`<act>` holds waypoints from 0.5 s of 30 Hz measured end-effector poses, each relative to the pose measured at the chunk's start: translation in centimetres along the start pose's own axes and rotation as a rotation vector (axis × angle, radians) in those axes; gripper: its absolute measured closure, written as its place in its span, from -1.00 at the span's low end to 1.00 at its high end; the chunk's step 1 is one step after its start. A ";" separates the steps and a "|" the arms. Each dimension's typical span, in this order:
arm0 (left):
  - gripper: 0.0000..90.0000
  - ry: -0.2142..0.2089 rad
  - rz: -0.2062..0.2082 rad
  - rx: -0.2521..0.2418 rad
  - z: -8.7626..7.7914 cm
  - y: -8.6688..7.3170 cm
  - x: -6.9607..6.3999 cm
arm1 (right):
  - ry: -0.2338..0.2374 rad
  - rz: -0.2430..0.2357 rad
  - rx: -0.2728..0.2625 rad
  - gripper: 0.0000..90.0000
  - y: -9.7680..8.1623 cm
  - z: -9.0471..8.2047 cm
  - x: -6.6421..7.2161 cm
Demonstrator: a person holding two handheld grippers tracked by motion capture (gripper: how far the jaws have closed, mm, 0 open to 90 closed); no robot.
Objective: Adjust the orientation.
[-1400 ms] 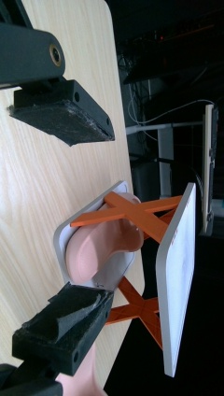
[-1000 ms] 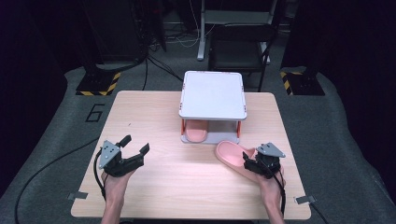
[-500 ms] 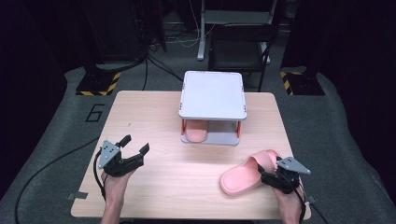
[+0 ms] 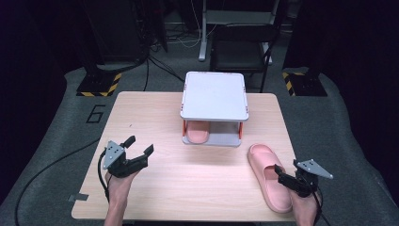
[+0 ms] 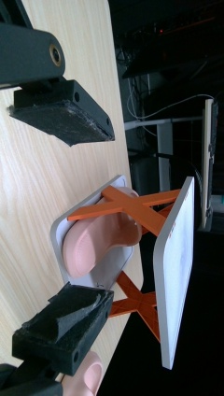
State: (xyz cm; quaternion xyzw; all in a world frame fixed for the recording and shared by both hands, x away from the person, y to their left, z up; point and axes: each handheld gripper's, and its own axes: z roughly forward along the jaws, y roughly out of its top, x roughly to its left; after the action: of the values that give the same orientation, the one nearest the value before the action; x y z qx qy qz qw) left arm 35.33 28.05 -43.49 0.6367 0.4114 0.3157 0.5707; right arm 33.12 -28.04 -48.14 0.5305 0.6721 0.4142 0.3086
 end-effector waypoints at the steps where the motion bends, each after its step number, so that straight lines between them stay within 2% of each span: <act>1: -0.57 0.000 0.000 0.001 0.0 0.0 0.0 | 0.006 -0.001 -0.005 -0.56 0.0 -0.1 0.1; 5: -0.57 -0.005 0.005 0.000 -0.1 0.3 0.2 | 0.051 -0.008 -0.036 -0.56 0.4 -0.6 0.7; 8: -0.57 -0.008 0.009 0.000 -0.1 0.5 0.3 | 0.066 -0.022 -0.074 -0.58 0.9 -1.0 1.0; 15: -0.57 -0.010 0.011 0.005 -0.2 0.2 0.5 | 0.056 -0.024 -0.075 -0.61 0.9 -0.9 0.9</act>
State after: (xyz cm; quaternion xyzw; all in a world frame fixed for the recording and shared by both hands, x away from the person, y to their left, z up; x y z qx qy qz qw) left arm 35.45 28.54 -43.26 0.6419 0.4057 0.3149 0.5694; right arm 32.54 -27.27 -46.91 0.4986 0.6707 0.4503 0.3143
